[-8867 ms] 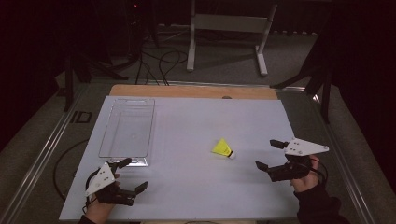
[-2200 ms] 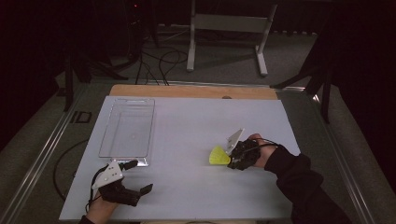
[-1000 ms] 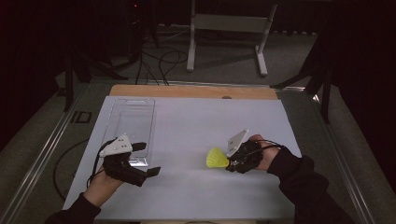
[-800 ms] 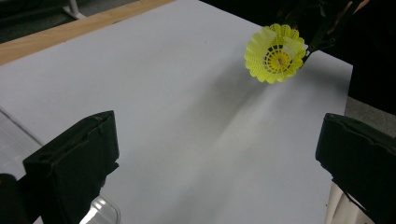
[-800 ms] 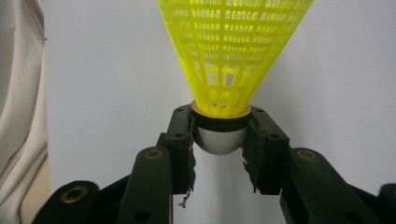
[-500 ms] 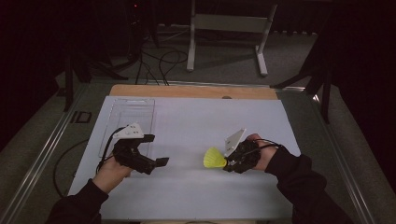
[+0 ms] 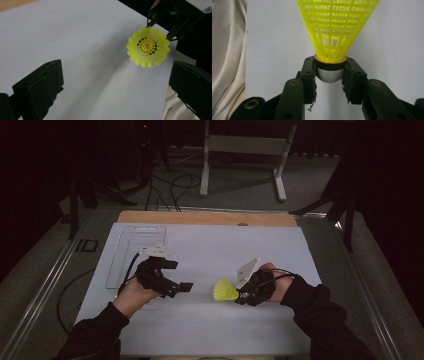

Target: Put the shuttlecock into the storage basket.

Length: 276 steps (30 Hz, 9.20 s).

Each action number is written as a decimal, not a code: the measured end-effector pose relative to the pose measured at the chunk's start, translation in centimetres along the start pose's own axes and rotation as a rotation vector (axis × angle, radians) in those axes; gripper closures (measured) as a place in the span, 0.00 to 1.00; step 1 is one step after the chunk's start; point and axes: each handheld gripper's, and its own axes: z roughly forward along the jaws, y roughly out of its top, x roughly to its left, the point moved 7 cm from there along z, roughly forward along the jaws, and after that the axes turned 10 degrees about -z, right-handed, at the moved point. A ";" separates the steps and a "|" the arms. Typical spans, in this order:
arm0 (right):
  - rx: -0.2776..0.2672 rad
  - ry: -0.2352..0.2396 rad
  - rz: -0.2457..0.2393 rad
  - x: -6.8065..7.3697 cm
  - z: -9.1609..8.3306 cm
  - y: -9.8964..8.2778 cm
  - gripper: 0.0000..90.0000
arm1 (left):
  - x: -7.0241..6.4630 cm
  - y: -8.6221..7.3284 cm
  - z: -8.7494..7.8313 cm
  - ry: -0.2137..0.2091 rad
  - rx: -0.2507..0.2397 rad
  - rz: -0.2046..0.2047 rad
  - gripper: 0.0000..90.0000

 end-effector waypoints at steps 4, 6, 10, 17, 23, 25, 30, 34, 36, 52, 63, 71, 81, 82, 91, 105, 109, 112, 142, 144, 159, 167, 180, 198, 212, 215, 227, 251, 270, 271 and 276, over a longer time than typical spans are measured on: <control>-0.005 0.005 -0.010 0.1 0.1 0.3 0.73 | -0.4 0.2 1.2 -0.009 0.036 -0.018 0.00; 0.003 0.002 -0.014 0.1 0.1 0.5 0.73 | -0.5 0.4 1.7 -0.010 0.059 -0.034 0.00; 0.003 0.007 -0.017 0.2 0.2 0.7 0.73 | -0.7 0.5 2.7 0.007 0.110 -0.047 0.02; -0.003 0.013 -0.025 0.3 0.2 1.3 0.73 | -1.5 1.0 4.1 -0.005 0.163 -0.068 0.13; -0.002 0.018 -0.026 0.4 0.2 1.4 0.73 | -2.0 1.3 5.2 -0.023 0.219 -0.088 0.28; -0.002 0.016 -0.026 0.4 0.3 1.5 0.73 | -2.1 1.3 5.5 -0.026 0.236 -0.088 0.35; -0.004 0.015 -0.032 0.4 0.3 1.6 0.73 | -2.1 1.1 6.3 -0.052 0.268 -0.103 0.54; -0.010 0.018 -0.033 0.4 0.4 1.7 0.73 | -2.3 0.7 6.9 -0.084 0.301 -0.102 0.63; -0.013 0.021 -0.036 0.4 0.3 1.8 0.73 | -2.4 0.6 7.1 -0.100 0.314 -0.105 0.67; -0.015 0.032 -0.039 0.5 0.6 1.8 0.73 | -2.2 -0.1 7.8 -0.165 0.385 -0.111 0.96; -0.004 0.021 -0.036 0.4 1.1 1.5 0.72 | -2.5 0.3 8.0 -0.116 0.416 -0.068 1.00; -0.019 -0.032 0.026 -0.1 1.1 1.5 0.44 | -2.6 1.2 7.5 -0.109 0.421 -0.060 1.00; -0.065 -0.080 0.102 -0.4 1.2 0.8 0.15 | -1.7 1.4 6.4 -0.066 0.451 -0.055 1.00; -0.076 -0.085 0.103 -0.4 1.1 0.7 0.13 | -1.6 1.4 6.2 -0.059 0.449 -0.057 1.00; -0.184 -0.136 0.151 0.4 1.0 -0.6 0.11 | -0.7 1.3 4.4 -0.018 0.447 -0.071 1.00; -0.347 -0.185 0.226 2.5 0.6 -3.9 0.11 | 1.3 1.4 0.0 0.050 0.446 -0.098 1.00; -0.377 -0.209 0.261 2.8 0.5 -4.8 0.11 | 1.9 1.4 -1.4 0.071 0.441 -0.104 1.00; -0.411 -0.230 0.310 3.0 0.4 -5.8 0.11 | 2.8 1.5 -2.9 0.089 0.426 -0.132 1.00; -0.443 -0.246 0.407 3.5 0.4 -9.4 0.12 | 8.9 -0.1 -13.3 0.274 0.373 -0.294 1.00; -0.444 -0.246 0.407 3.4 0.4 -9.4 0.12 | 9.4 -0.4 -14.0 0.292 0.378 -0.307 1.00; -0.445 -0.227 0.417 3.5 0.5 -9.4 0.12 | 12.6 -3.3 -16.5 0.389 0.435 -0.406 1.00; -0.445 -0.220 0.421 3.5 0.6 -9.4 0.12 | 13.8 -4.6 -16.8 0.425 0.482 -0.440 1.00; -0.444 -0.211 0.427 3.5 0.8 -9.5 0.12 | 15.3 -6.5 -15.5 0.457 0.559 -0.457 1.00; -0.431 -0.198 0.436 3.7 1.0 -9.6 0.12 | 16.1 -6.7 -14.0 0.488 0.525 -0.434 0.63; -0.433 -0.205 0.435 3.7 0.9 -9.7 0.12 | 14.3 -4.2 -13.0 0.423 0.421 -0.361 0.00; -0.436 -0.203 0.439 3.7 0.9 -9.7 0.12 | 13.7 -3.8 -12.7 0.399 0.390 -0.322 0.00; -0.439 -0.200 0.443 3.6 1.0 -9.7 0.12 | 11.8 -2.5 -9.6 0.364 0.239 -0.107 0.00; -0.450 -0.222 0.469 3.5 1.0 -10.1 0.12 | 6.7 0.5 -3.4 0.180 0.082 0.112 0.00; -0.425 -0.269 0.473 3.6 1.1 -10.5 0.12 | 2.0 1.9 1.3 0.051 0.024 0.226 0.00; -0.424 -0.270 0.474 3.6 1.0 -10.5 0.12 | 1.8 1.9 1.6 0.048 0.028 0.228 0.00; -0.423 -0.271 0.471 3.6 1.1 -10.5 0.12 | 1.0 1.4 2.8 0.036 0.035 0.250 0.00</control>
